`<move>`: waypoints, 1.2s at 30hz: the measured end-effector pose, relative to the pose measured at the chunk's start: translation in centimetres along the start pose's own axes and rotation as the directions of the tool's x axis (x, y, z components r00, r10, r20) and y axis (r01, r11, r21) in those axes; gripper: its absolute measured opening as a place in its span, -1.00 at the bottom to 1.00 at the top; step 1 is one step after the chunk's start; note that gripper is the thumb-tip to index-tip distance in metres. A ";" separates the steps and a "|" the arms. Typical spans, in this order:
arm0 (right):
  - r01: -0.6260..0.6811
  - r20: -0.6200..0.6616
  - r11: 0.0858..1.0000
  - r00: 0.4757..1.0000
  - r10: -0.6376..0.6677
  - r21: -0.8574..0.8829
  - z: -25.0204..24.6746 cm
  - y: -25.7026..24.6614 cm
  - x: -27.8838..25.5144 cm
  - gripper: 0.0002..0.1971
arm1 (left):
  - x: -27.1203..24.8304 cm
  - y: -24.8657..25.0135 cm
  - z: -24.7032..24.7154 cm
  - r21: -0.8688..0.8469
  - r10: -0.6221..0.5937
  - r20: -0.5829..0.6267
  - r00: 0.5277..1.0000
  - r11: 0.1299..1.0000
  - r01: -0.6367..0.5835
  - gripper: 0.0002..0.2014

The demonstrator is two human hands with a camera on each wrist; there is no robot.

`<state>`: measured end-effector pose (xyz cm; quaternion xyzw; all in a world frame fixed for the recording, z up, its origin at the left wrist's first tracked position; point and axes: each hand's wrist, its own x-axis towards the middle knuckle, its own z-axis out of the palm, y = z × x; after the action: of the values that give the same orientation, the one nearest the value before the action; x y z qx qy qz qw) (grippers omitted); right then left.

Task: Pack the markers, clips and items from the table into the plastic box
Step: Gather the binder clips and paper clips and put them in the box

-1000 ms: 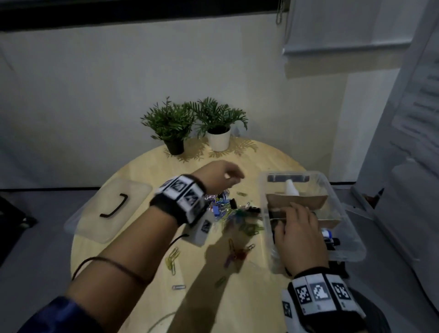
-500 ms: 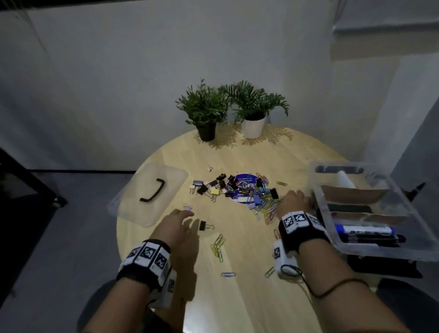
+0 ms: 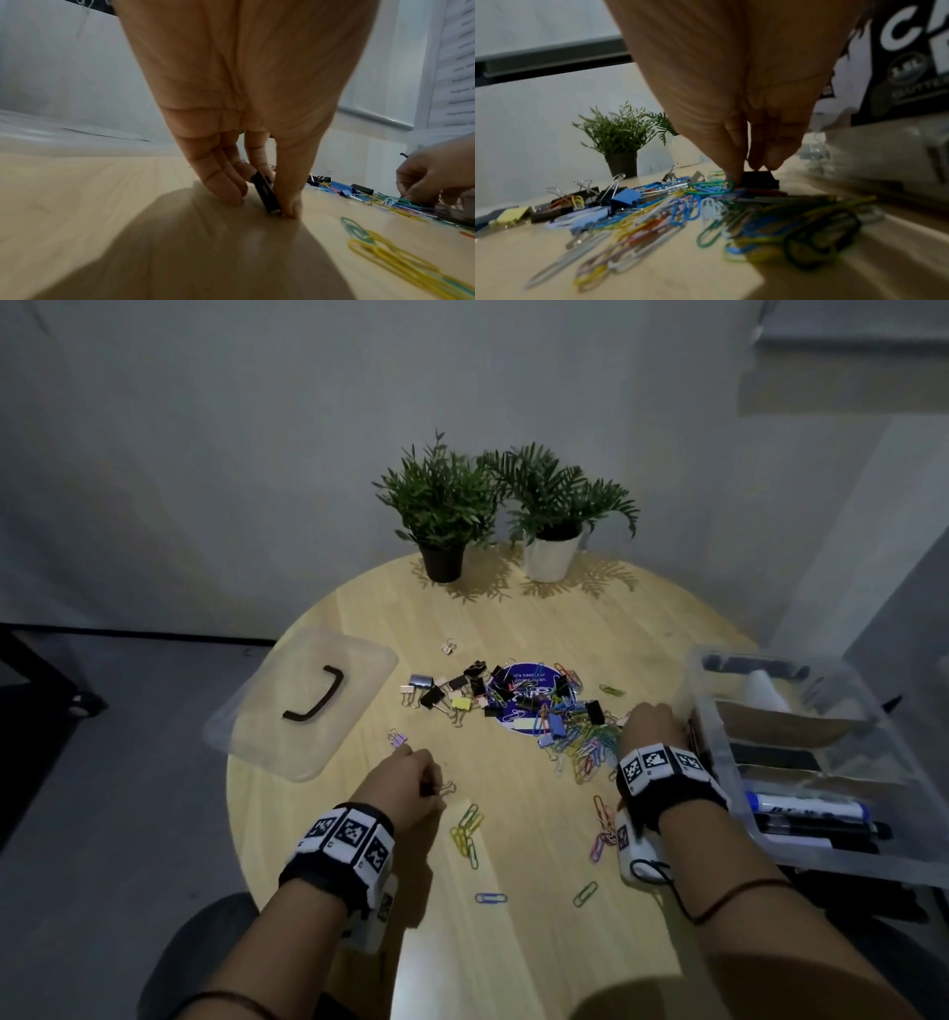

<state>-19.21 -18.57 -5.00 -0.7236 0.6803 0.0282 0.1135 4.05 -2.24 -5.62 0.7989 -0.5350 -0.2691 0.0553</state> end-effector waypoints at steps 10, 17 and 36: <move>-0.085 -0.016 0.941 0.995 0.096 0.328 1.7 0.2 0.4 -0.67 | 0.8 5.6 -1.0 -0.218 0.078 -0.057 0.995 0.972 -0.089 -0.90; -0.081 -0.060 0.881 0.991 0.123 0.467 0.3 -0.8 0.4 -0.77 | 5.4 11.2 1.1 -0.253 0.125 -0.116 0.985 0.956 -0.151 -0.86; 0.068 0.020 0.921 0.996 -0.081 0.385 2.2 -3.1 1.7 -0.82 | 6.2 9.6 2.5 -0.270 0.039 0.067 0.997 0.963 -0.019 -0.85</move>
<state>-15.78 -19.59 -7.08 -0.7121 0.6425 -0.0969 0.2658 -3.36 -11.27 -6.36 0.7660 -0.5066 -0.3670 0.1482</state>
